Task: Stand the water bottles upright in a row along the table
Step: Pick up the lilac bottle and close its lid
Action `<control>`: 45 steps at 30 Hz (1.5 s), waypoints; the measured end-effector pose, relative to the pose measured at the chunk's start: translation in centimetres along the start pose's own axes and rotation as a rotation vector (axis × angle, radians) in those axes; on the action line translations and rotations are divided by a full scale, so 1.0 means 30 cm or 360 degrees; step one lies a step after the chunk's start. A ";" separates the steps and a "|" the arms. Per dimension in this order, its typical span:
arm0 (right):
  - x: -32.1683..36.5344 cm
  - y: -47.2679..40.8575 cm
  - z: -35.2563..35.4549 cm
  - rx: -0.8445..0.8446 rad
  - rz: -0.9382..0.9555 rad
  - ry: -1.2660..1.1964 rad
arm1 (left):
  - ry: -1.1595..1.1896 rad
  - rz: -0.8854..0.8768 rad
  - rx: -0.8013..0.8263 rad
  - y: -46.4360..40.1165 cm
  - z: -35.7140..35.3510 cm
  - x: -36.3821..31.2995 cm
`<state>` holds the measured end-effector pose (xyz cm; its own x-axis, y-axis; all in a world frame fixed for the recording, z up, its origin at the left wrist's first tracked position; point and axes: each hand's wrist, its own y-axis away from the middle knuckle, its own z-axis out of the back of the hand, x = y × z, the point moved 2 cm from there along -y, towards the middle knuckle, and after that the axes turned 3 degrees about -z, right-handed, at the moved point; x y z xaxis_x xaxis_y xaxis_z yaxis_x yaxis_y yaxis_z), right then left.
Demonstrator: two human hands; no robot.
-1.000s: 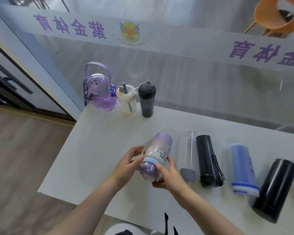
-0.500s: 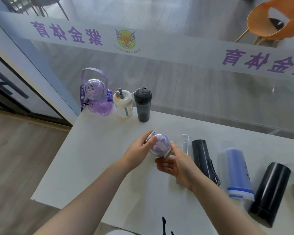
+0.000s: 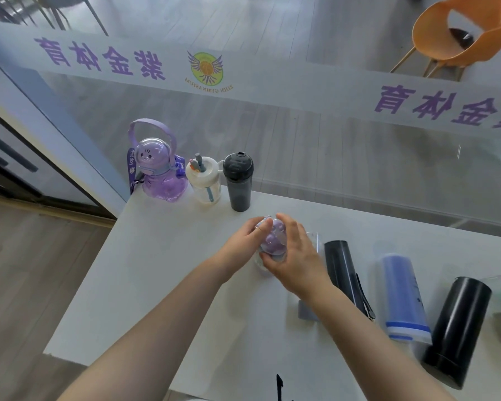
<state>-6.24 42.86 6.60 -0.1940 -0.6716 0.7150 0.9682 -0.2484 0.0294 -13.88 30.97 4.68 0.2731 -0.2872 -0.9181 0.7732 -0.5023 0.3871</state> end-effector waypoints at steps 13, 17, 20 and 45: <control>0.022 -0.071 -0.045 -0.0230 -0.0124 0.0152 | -0.1510 0.0072 -0.0334 0.007 0.239 0.418; 0.022 -0.135 -0.049 -0.0284 -0.0162 0.0146 | -0.1679 0.0066 -0.0374 0.032 0.242 0.509; 0.024 -0.204 -0.044 -0.0323 -0.0218 0.0146 | -0.1674 -0.0004 -0.0410 0.032 0.238 0.537; 0.024 -0.487 -0.024 -0.0635 -0.0451 0.0190 | -0.1741 -0.0113 -0.0583 0.024 0.234 0.555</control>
<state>-20.65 45.52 6.19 -0.4797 -0.6085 0.6321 0.7437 -0.6643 -0.0751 -12.80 20.09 -9.73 -0.2809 -0.9106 -0.3032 0.9355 -0.3303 0.1252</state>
